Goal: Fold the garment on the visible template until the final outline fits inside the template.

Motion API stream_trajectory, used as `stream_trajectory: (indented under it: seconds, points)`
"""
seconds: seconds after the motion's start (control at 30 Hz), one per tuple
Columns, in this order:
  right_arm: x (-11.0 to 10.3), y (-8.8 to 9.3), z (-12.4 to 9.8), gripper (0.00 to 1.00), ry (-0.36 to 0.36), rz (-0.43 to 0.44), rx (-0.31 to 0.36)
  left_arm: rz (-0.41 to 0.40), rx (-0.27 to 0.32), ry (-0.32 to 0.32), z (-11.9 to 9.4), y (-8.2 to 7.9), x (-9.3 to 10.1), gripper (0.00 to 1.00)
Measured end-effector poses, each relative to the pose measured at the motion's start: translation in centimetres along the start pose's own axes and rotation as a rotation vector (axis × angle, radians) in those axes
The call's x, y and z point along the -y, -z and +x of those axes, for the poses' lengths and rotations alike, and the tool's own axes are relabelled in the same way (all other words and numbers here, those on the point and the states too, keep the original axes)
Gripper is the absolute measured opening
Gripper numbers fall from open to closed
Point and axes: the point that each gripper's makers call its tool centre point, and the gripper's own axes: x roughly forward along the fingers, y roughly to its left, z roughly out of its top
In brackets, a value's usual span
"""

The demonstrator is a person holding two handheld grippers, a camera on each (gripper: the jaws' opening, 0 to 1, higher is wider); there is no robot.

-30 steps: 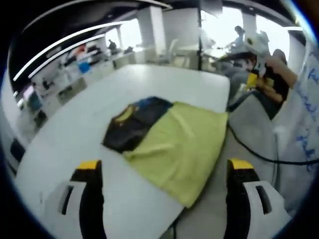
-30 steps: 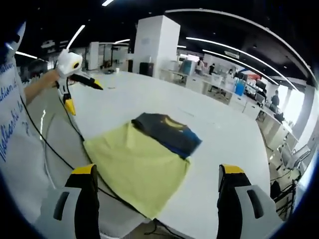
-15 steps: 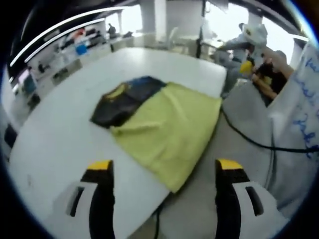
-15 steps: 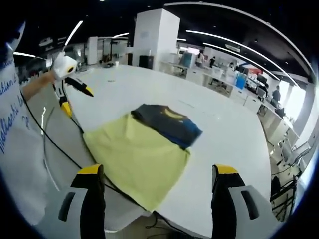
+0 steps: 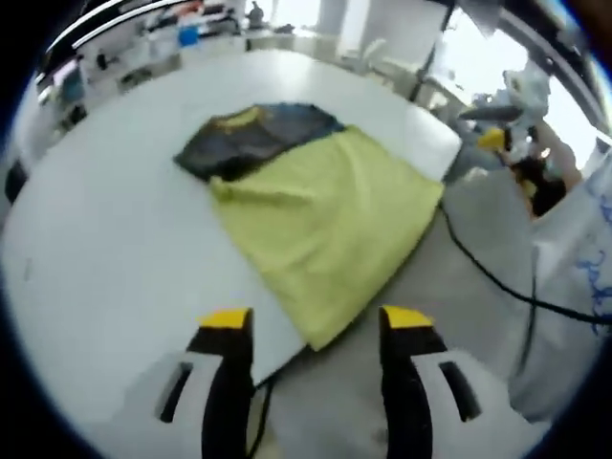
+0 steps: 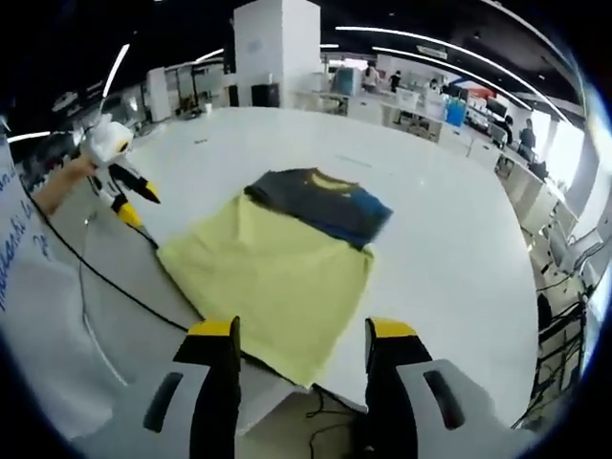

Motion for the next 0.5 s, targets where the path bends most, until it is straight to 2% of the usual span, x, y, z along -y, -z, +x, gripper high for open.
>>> stream_trajectory:
  seconds: [0.1,0.23,0.43,0.5]
  points:
    - [0.1,0.5,0.4,0.44,0.007,0.021,-0.028,-0.056,-0.059,-0.013,0.6,1.5,-0.4,0.41]
    - [0.1,2.3,1.1,0.42,0.009,0.027,-0.117,-0.117,-0.096,-0.026,1.5,2.8,-0.7,0.36]
    - [0.0,3.2,1.9,0.39,-0.013,0.054,-0.150,-0.177,-0.109,-0.044,2.0,3.4,-1.0,0.35]
    - [0.6,3.5,2.5,0.37,-0.014,0.054,-0.165,-0.192,-0.131,-0.051,2.1,3.7,-1.1,0.32]
